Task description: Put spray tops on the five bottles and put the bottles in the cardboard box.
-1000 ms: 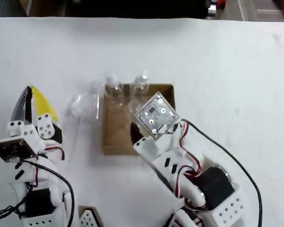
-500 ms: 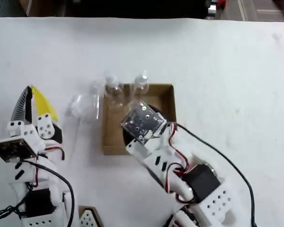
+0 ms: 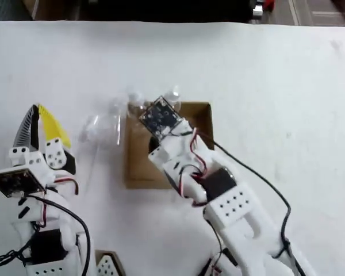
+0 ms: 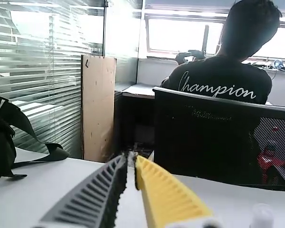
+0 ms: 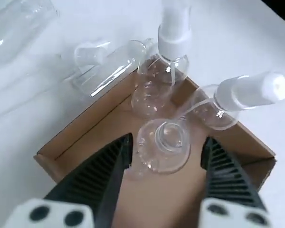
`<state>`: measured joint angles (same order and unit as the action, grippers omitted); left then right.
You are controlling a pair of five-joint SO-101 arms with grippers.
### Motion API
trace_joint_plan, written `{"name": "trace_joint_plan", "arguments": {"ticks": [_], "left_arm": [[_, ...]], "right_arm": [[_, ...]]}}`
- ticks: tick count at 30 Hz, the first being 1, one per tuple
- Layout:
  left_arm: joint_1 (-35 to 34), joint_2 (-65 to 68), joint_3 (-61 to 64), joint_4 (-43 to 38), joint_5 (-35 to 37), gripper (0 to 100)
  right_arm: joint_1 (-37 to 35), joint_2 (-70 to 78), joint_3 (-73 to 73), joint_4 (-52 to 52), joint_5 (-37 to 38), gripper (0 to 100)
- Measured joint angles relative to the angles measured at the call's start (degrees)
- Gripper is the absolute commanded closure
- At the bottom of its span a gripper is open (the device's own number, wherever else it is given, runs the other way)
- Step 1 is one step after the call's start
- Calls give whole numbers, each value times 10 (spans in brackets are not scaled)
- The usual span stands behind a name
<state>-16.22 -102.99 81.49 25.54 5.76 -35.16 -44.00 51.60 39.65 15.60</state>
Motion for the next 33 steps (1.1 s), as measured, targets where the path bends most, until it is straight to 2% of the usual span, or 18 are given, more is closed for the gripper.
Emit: {"name": "trace_joint_plan", "arguments": {"ticks": [8,13,19,23,33], "left_arm": [[0,0,0,0,0,963],[0,0,0,0,0,963],[0,0,0,0,0,963],[0,0,0,0,0,963],[0,0,0,0,0,963]], "right_arm": [[28,69,-40,-16,-33,789],[27,91,-60,-16,-34,868],[29,121,-61,-34,-35,885],[31,126,-61,-40,-35,991],[39,126,-63,-40,-35,982]]}}
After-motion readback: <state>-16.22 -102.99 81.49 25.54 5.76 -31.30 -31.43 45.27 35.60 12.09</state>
